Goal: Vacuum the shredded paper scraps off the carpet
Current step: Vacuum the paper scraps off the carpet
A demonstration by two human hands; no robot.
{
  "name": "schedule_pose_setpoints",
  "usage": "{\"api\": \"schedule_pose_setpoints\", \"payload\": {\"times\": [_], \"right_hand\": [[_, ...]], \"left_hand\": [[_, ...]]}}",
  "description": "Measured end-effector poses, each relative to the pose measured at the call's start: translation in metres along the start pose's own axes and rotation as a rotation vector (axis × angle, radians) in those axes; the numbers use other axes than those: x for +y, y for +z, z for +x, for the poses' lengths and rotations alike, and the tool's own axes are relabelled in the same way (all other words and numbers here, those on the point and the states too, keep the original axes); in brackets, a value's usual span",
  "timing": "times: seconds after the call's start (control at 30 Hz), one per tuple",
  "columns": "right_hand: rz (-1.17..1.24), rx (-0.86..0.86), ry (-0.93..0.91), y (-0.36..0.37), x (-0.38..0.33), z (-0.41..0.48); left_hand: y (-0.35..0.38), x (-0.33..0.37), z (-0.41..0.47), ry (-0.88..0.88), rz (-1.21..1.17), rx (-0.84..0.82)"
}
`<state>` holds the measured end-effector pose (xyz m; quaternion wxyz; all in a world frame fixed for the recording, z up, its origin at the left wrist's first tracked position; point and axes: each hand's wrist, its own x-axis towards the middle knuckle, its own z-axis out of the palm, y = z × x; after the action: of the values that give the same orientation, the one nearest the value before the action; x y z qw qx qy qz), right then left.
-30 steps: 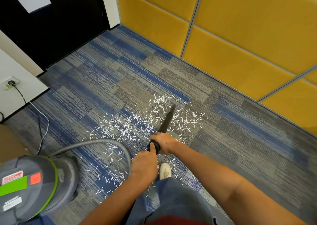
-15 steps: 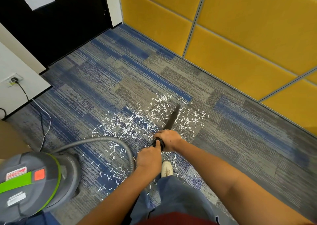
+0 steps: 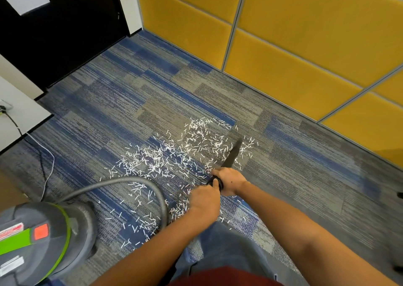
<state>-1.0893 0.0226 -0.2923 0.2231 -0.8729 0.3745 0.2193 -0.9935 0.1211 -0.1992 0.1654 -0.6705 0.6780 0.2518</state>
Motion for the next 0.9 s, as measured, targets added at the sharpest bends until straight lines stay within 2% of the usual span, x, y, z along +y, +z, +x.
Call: {"api": "schedule_pose_setpoints", "payload": {"times": [0.37, 0.9], "right_hand": [[0.014, 0.027, 0.052, 0.016, 0.013, -0.020], [0.013, 0.058, -0.009, 0.021, -0.023, -0.022]], "left_hand": [[0.003, 0.013, -0.006, 0.070, 0.000, 0.004], [0.014, -0.006, -0.032, 0.035, 0.051, -0.024]]}}
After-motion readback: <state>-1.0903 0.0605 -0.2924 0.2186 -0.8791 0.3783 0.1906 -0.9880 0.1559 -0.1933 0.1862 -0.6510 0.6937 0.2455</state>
